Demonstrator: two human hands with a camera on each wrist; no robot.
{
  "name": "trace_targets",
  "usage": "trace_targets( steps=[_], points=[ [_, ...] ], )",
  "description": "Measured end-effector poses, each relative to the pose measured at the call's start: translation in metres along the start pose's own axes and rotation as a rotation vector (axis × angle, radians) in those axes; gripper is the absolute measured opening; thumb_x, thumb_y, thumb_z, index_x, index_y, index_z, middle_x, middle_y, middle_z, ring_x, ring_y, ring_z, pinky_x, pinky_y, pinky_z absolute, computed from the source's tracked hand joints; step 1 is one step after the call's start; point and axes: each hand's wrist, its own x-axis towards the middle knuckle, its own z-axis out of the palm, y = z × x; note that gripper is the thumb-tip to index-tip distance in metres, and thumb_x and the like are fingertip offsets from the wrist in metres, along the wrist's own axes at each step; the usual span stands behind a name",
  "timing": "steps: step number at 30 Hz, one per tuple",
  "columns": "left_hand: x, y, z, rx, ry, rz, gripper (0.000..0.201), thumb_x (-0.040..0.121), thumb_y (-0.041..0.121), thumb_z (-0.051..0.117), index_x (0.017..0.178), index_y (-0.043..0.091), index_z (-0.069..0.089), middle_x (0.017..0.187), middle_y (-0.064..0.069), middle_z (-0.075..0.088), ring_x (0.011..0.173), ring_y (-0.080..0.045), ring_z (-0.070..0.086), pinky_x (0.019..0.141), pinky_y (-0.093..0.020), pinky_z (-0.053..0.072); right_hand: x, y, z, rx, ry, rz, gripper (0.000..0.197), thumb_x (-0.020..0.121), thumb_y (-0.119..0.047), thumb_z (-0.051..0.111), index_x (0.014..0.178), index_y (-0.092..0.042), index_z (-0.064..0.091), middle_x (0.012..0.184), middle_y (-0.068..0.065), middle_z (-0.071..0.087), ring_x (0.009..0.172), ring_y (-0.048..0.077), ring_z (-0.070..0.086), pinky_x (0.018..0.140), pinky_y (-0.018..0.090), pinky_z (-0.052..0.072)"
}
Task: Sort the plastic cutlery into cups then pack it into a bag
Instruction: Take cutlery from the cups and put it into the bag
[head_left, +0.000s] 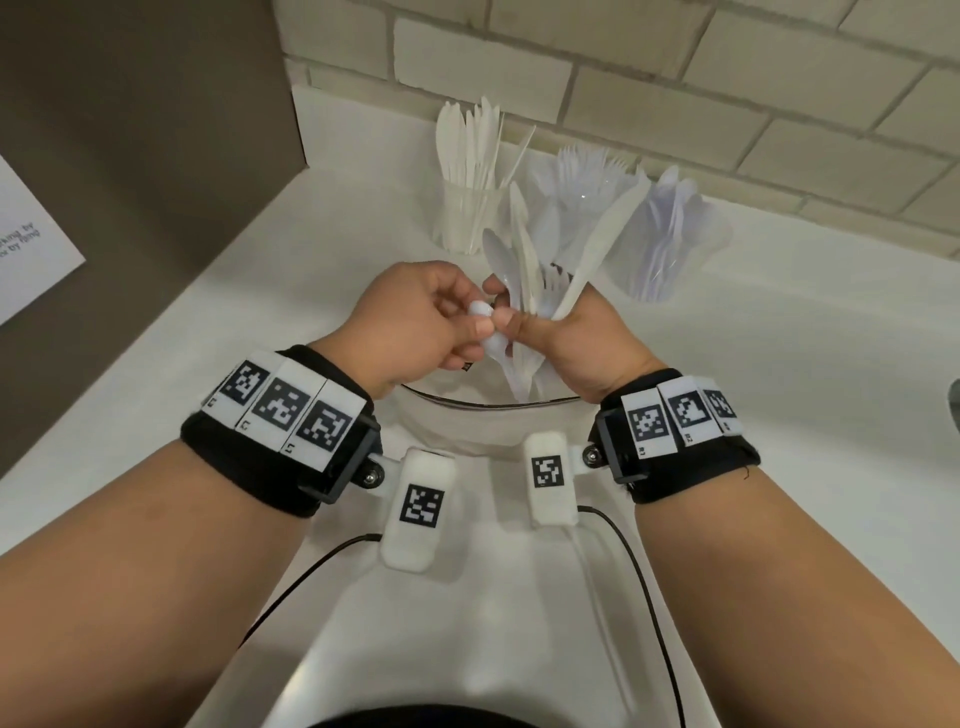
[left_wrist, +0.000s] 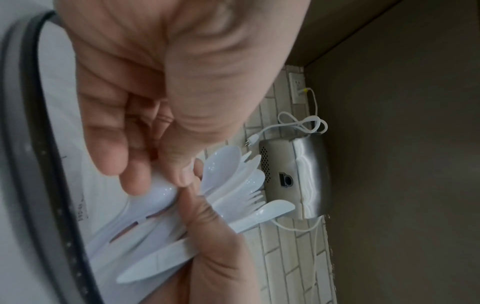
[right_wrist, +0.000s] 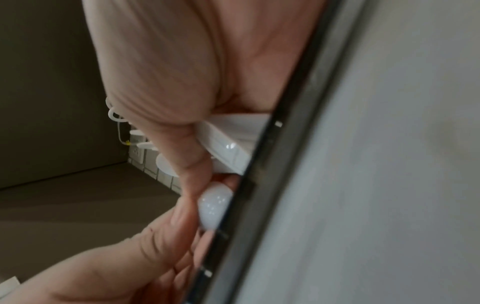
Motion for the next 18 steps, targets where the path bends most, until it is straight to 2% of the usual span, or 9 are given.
trace_targets(
  steps=[3,5,8,10,11,13,15,16,18],
  points=[
    [0.002,-0.002,-0.002,-0.01,0.05,0.0,0.008,0.085,0.012,0.069,0.084,0.016,0.062,0.082,-0.011,0.07,0.069,-0.015,0.069,0.061,-0.029,0.057,0.0,0.0,-0.004,-0.052,-0.023,0.032,0.023,0.085,-0.003,0.067,0.097,-0.022,0.062,0.096,0.003,0.065,0.088,0.016,0.063,0.073,0.026,0.051],
    [0.004,-0.001,-0.007,-0.033,0.12,0.031,0.009,0.088,0.014,0.066,0.084,0.018,0.06,0.083,-0.009,0.068,0.069,-0.013,0.067,0.057,-0.025,0.054,-0.001,0.001,-0.005,-0.098,-0.046,0.065,0.025,0.083,-0.003,0.07,0.101,-0.018,0.063,0.096,0.001,0.067,0.089,0.013,0.065,0.074,0.024,0.051],
    [0.005,0.005,-0.009,-0.196,0.112,0.06,0.007,0.087,0.01,0.066,0.086,0.013,0.06,0.081,-0.012,0.066,0.069,-0.014,0.066,0.061,-0.023,0.057,-0.001,0.002,0.0,-0.108,-0.073,0.103,0.039,0.078,0.006,0.071,0.114,-0.001,0.056,0.102,0.017,0.066,0.094,0.017,0.067,0.083,0.03,0.056],
    [0.004,0.007,-0.005,-0.235,0.114,0.109,0.011,0.085,0.01,0.069,0.087,0.013,0.058,0.078,-0.01,0.065,0.066,-0.013,0.066,0.065,-0.027,0.057,-0.001,0.002,0.005,-0.102,-0.058,0.097,0.042,0.078,0.006,0.071,0.115,0.002,0.054,0.103,0.023,0.063,0.092,0.018,0.064,0.084,0.032,0.055],
    [0.005,0.008,-0.003,-0.195,0.157,0.142,0.015,0.084,0.015,0.071,0.089,0.015,0.057,0.081,-0.006,0.063,0.069,-0.011,0.066,0.068,-0.029,0.057,0.0,0.003,0.008,-0.09,-0.038,0.097,0.04,0.078,0.004,0.071,0.114,0.0,0.055,0.104,0.024,0.063,0.092,0.019,0.062,0.086,0.034,0.054],
    [0.005,0.007,0.0,-0.092,0.255,0.215,0.043,0.075,0.044,0.074,0.105,0.026,0.05,0.101,0.0,0.056,0.088,-0.009,0.062,0.079,-0.03,0.054,0.002,0.004,0.012,-0.03,-0.013,0.094,0.032,0.08,0.001,0.071,0.108,-0.008,0.057,0.1,0.019,0.063,0.093,0.022,0.06,0.092,0.044,0.051],
    [0.004,0.011,0.0,-0.135,0.219,0.334,0.081,0.059,0.071,0.07,0.124,0.036,0.037,0.128,-0.002,0.043,0.117,-0.013,0.052,0.092,-0.029,0.05,0.003,0.004,0.016,0.006,-0.031,0.074,0.032,0.079,-0.002,0.072,0.107,-0.01,0.058,0.097,0.014,0.062,0.094,0.024,0.061,0.094,0.049,0.049],
    [0.002,0.014,0.002,-0.155,0.169,0.435,0.091,0.056,0.073,0.069,0.131,0.036,0.032,0.137,-0.003,0.037,0.128,-0.015,0.044,0.099,-0.031,0.047,0.003,0.004,0.019,-0.024,-0.052,0.061,0.032,0.08,-0.002,0.072,0.108,-0.008,0.059,0.097,0.012,0.064,0.094,0.023,0.063,0.093,0.046,0.05],
    [0.002,0.019,0.009,-0.062,0.136,0.65,0.089,0.064,0.062,0.072,0.137,0.026,0.035,0.141,-0.006,0.037,0.135,-0.016,0.037,0.107,-0.036,0.04,0.004,0.004,0.024,-0.126,-0.092,0.05,0.028,0.08,-0.005,0.074,0.103,-0.016,0.062,0.098,0.003,0.068,0.095,0.013,0.065,0.092,0.033,0.053]
  ],
)
